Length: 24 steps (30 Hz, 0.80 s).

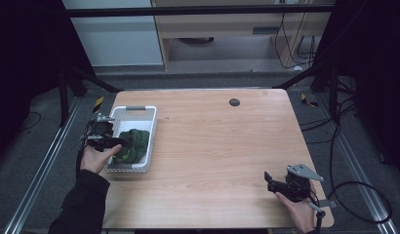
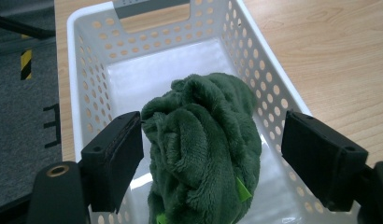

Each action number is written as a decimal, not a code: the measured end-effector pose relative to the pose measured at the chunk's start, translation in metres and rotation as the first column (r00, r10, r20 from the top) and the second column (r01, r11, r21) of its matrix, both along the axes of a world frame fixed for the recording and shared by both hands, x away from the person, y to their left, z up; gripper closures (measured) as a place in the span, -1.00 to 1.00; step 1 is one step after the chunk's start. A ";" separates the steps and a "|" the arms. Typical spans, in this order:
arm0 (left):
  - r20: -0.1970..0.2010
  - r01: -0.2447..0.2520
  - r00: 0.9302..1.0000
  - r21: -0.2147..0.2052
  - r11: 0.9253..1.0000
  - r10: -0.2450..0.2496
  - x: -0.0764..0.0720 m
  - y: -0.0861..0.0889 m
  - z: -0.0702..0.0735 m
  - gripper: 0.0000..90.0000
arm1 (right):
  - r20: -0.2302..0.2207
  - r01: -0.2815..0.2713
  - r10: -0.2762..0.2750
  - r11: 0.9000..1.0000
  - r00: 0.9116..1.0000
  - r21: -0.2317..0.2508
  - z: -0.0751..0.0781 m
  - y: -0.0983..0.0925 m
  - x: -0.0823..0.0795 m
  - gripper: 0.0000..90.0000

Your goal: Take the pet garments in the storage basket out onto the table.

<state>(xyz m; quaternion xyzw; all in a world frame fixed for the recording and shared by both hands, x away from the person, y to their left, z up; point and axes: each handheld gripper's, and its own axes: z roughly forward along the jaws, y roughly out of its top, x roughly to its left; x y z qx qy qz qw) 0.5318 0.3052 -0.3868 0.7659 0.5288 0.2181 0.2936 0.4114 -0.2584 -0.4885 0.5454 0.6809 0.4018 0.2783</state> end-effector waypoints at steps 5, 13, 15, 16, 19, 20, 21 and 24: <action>-0.024 0.000 1.000 0.012 1.000 0.000 0.004 -0.001 -0.003 -0.55 | 0.000 -0.004 0.004 1.000 1.000 -0.006 -0.001 0.000 0.001 -0.76; -0.059 -0.002 0.998 0.025 1.000 0.004 0.012 -0.003 -0.009 -0.55 | -0.004 -0.003 0.003 1.000 1.000 -0.003 -0.001 0.000 0.001 -0.76; -0.063 -0.001 0.998 0.028 1.000 0.003 0.012 -0.003 -0.009 -0.55 | -0.004 -0.003 0.003 1.000 1.000 -0.004 -0.001 0.000 0.001 -0.76; -0.079 0.004 0.997 0.035 0.999 -0.001 0.014 -0.004 -0.010 -0.56 | -0.006 -0.006 0.006 1.000 1.000 0.000 -0.001 0.000 0.001 -0.76; -0.096 0.007 0.995 0.041 0.999 -0.003 0.017 -0.004 -0.012 -0.56 | -0.011 -0.006 0.006 1.000 1.000 0.006 -0.001 0.001 0.001 -0.76; -0.100 0.009 0.995 0.044 0.999 -0.005 0.018 -0.005 -0.012 -0.56 | -0.012 -0.006 0.006 1.000 1.000 0.005 -0.001 0.001 0.001 -0.76; -0.103 0.008 0.995 0.046 0.999 -0.004 0.018 -0.005 -0.012 -0.56 | -0.012 -0.006 0.006 1.000 1.000 0.003 -0.001 0.001 0.001 -0.76; -0.113 0.008 0.994 0.053 0.999 -0.002 0.021 -0.005 -0.014 -0.56 | -0.010 -0.009 0.009 1.000 1.000 0.002 -0.001 0.001 0.001 -0.76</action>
